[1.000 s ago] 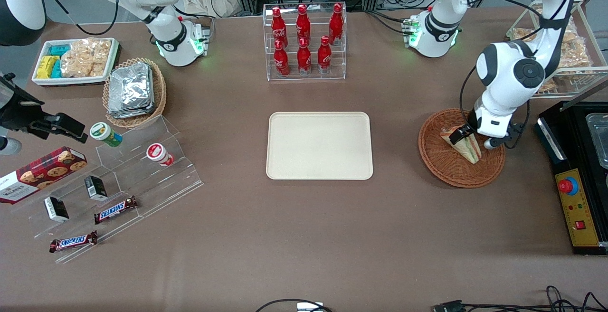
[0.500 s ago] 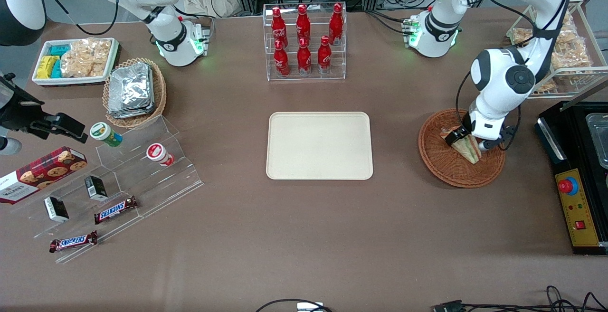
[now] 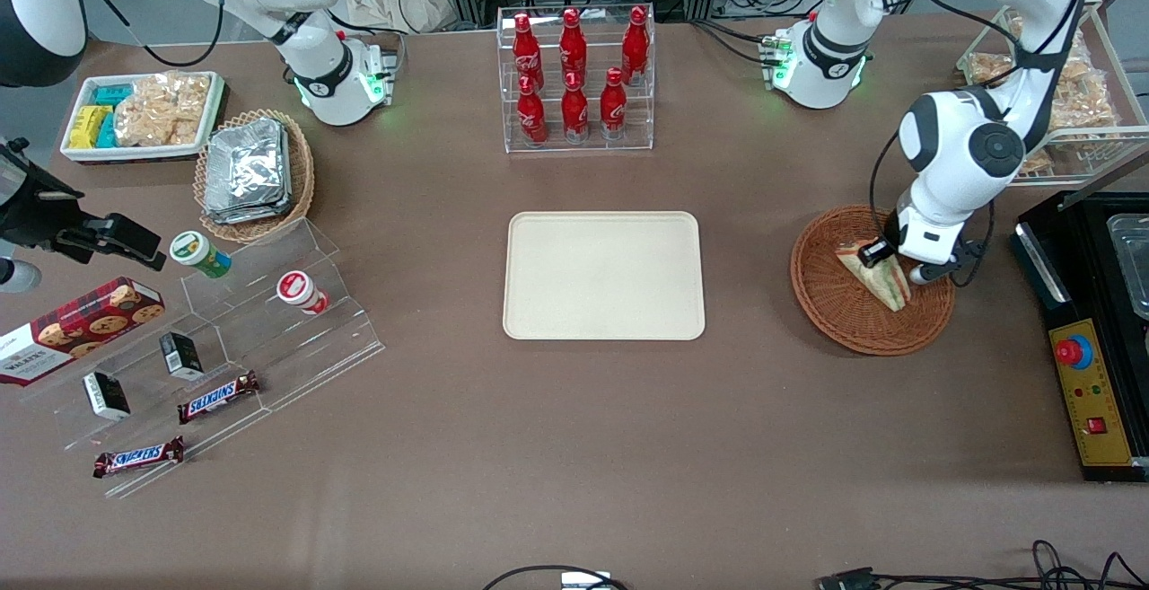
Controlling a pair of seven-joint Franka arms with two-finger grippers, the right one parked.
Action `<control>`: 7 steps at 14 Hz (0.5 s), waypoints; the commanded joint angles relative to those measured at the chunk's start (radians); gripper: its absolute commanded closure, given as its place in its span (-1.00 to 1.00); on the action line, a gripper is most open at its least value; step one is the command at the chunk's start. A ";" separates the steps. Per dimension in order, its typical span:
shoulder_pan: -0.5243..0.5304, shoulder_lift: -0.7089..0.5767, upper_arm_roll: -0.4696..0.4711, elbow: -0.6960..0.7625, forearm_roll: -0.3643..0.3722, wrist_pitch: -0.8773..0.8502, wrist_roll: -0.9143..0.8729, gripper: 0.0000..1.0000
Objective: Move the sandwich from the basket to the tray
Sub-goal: 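Close the left gripper on the sandwich and lift it from the basket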
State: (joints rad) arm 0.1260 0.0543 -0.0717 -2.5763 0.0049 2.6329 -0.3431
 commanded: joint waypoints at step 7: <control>0.015 -0.271 -0.014 0.091 0.017 -0.376 0.306 0.79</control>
State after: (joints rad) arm 0.1447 -0.1725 -0.0809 -2.5257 0.0091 2.3406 -0.1025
